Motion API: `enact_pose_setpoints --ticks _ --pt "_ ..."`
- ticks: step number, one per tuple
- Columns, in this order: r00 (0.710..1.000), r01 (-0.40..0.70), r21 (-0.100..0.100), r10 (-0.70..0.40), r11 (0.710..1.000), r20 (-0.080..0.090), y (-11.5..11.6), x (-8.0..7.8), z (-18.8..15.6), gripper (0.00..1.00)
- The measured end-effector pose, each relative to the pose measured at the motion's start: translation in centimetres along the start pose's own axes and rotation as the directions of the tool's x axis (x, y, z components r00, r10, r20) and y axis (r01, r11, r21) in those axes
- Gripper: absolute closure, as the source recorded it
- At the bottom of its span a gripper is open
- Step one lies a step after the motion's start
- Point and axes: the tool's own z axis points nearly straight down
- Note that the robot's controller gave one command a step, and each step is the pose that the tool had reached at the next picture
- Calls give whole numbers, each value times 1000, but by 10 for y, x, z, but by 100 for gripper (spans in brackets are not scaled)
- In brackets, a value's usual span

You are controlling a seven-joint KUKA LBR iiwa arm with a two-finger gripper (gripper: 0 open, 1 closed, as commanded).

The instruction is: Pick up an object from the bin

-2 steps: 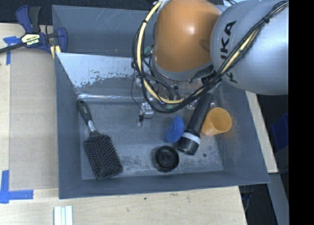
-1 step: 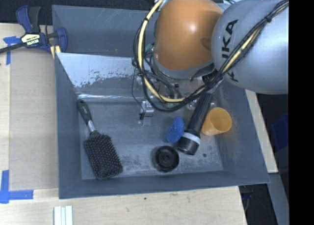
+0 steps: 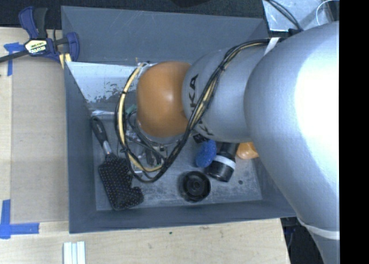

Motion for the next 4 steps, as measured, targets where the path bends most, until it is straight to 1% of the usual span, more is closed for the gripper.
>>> enact_pose_setpoints --ticks 1,2,3,4 --pt "991 137 -1 -137 991 11 11 17 -68 0" --pt "731 682 0 -682 731 2 37 43 -22 0" --pt "923 385 4 -385 923 5 48 49 24 0" --pt "371 928 24 -928 372 33 56 35 17 100"
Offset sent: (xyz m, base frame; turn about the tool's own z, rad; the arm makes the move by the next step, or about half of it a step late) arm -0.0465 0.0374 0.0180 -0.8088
